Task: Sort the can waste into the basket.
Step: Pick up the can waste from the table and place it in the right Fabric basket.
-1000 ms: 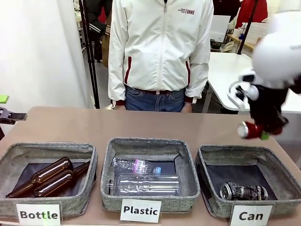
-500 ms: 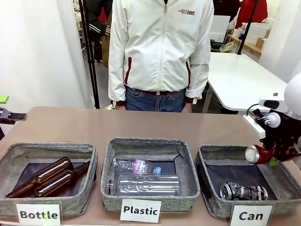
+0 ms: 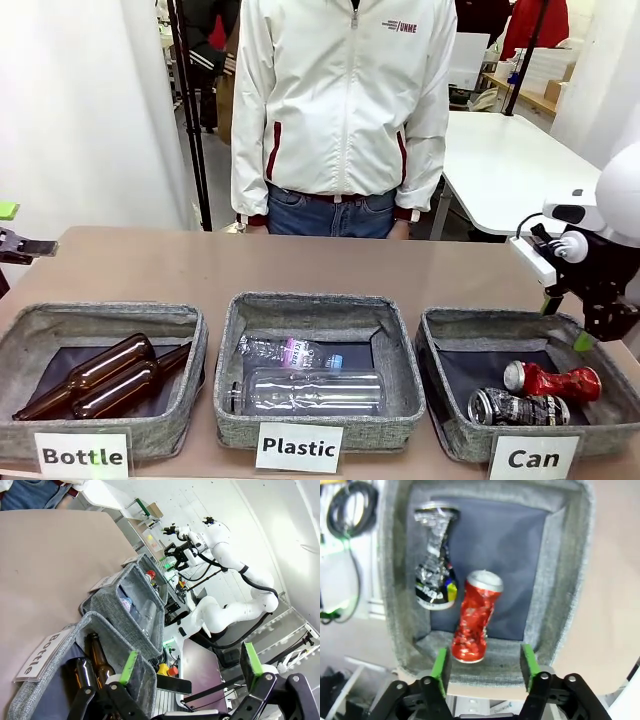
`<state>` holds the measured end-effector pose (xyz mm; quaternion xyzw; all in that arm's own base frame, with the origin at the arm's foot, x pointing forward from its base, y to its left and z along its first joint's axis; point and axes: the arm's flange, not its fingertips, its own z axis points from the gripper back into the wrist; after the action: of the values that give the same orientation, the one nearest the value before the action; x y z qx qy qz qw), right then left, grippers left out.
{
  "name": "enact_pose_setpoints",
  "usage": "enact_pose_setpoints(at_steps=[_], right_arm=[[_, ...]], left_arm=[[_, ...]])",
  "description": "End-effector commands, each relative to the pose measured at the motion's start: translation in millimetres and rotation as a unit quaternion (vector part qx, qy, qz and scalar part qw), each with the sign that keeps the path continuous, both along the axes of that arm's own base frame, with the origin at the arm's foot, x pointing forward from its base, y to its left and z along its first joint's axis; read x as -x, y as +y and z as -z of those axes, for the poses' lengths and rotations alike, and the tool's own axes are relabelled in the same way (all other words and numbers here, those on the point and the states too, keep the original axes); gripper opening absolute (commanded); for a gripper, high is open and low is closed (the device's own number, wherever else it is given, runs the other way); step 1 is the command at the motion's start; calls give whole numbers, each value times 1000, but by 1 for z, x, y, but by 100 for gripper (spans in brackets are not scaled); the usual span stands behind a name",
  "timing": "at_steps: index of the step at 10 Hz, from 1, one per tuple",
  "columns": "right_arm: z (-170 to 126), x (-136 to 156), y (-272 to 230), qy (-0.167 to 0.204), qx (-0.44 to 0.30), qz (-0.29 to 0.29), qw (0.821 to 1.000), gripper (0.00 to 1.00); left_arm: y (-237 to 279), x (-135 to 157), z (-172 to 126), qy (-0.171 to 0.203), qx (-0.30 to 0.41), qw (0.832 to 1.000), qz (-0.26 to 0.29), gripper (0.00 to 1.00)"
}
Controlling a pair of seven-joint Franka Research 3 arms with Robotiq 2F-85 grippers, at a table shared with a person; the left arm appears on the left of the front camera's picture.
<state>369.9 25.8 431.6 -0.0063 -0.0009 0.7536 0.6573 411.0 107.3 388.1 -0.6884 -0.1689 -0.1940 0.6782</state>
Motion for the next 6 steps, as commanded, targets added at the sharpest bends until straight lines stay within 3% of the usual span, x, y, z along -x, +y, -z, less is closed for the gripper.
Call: enact_pose_setpoints(at_steps=[1, 5, 6], right_arm=[[0, -7, 5, 8, -9, 21, 1000, 100], [0, -16, 8, 14, -79, 85, 993, 100], [-8, -24, 9, 35, -155, 161, 974, 100]], left_arm=[[0, 3, -1, 3, -4, 1000, 4, 100], [0, 3, -1, 3, -4, 1000, 4, 100], [0, 3, -1, 3, -4, 1000, 4, 100]])
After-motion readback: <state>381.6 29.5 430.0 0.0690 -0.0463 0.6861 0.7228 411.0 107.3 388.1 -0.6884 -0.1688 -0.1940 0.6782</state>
